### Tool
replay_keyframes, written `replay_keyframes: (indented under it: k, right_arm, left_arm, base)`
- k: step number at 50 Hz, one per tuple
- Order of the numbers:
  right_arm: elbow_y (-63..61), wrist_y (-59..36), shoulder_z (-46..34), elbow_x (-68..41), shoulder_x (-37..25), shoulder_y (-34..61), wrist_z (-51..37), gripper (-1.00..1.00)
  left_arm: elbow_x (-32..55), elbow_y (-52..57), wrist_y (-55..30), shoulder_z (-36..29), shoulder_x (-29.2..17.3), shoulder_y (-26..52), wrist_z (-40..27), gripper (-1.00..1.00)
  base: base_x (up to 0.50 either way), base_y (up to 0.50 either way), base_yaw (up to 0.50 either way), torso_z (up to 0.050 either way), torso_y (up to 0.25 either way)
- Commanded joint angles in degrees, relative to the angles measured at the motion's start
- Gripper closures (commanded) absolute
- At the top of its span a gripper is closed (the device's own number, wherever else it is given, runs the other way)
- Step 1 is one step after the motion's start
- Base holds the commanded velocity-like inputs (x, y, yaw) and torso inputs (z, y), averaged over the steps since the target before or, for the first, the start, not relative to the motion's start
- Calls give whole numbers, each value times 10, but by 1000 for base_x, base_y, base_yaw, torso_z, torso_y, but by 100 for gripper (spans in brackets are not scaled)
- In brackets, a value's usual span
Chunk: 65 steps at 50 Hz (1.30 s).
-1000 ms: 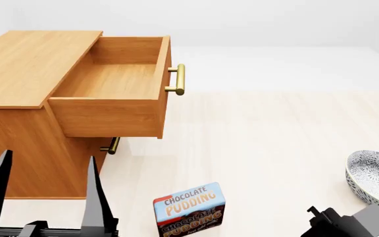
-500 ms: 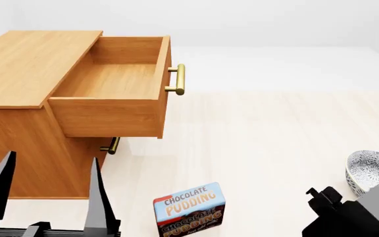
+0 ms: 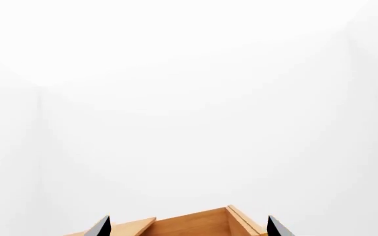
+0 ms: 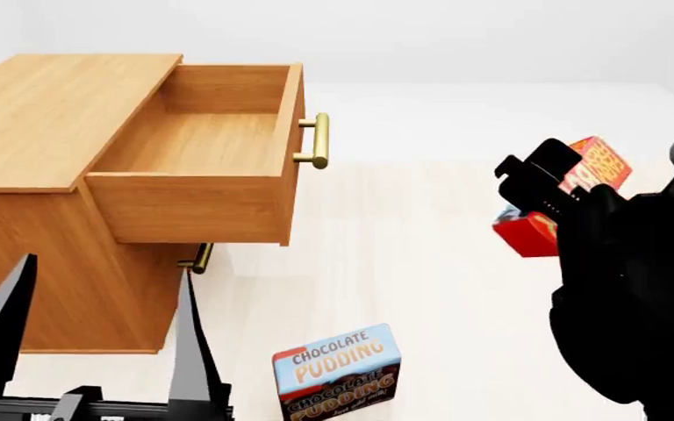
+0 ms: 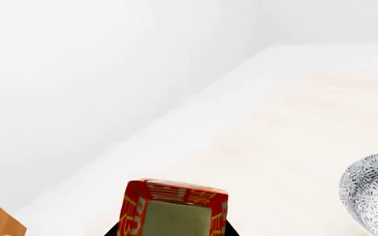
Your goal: Put the butter at the back in the top drawer of the cabinet and close it.
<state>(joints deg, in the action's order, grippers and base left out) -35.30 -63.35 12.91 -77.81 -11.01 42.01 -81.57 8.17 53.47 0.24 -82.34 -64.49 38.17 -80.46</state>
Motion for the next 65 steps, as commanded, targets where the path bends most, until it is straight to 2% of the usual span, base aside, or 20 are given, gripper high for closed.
replay_keyframes:
  k: [1, 5, 7, 10, 14, 25, 33, 43, 51, 59, 65]
  right_arm:
    - [11, -12, -24, -119, 24, 134, -18, 100]
    - [10, -7, -40, -159, 37, 160, -44, 100]
    - [9, -2, -48, -176, 43, 171, -54, 100]
    - [7, 4, -59, -192, 48, 184, -66, 100]
    - [2, 14, -72, -208, 51, 193, -75, 100]
    - [-20, 38, -96, -214, 58, 162, -62, 100]
    - [-38, 60, -118, -233, 61, 151, -74, 100]
    - [-53, 87, -148, -244, 59, 126, -73, 100]
    - [-71, 124, -190, -249, 44, 115, -82, 100]
    - [-90, 213, -269, -239, -8, 125, -83, 100]
    - [-92, 238, -290, -232, -29, 127, -78, 100]
  left_arm:
    - [28, 33, -64, 19, 31, 26, 11, -100]
    - [32, 59, -148, 24, 69, 49, 10, -100]
    - [27, 65, -190, 5, 95, 74, 8, -100]
    - [41, 65, -228, -51, 128, 136, -21, -100]
    - [81, 65, -309, -148, 198, 244, -92, -100]
    - [88, 55, -557, -158, 401, 262, -79, -100]
    - [60, 31, -633, -193, 480, 270, -63, -100]
    - [48, 16, -690, -198, 527, 279, -44, -100]
    - [45, -8, -666, -184, 514, 283, -23, -100]
    - [47, -40, -631, -165, 492, 278, -6, -100]
    - [45, -54, -633, -156, 485, 272, -4, -100]
  base:
    - [0, 0, 0, 0, 0]
    - [0, 0, 0, 0, 3]
    - [0, 0, 0, 0, 0]
    - [0, 0, 0, 0, 0]
    - [0, 0, 0, 0, 3]
    - [0, 0, 0, 0, 1]
    - [0, 0, 0, 1, 0]
    - [0, 0, 0, 0, 1]
    - [0, 0, 0, 0, 1]
    - [0, 0, 0, 1, 1]
    - [0, 0, 0, 0, 0]
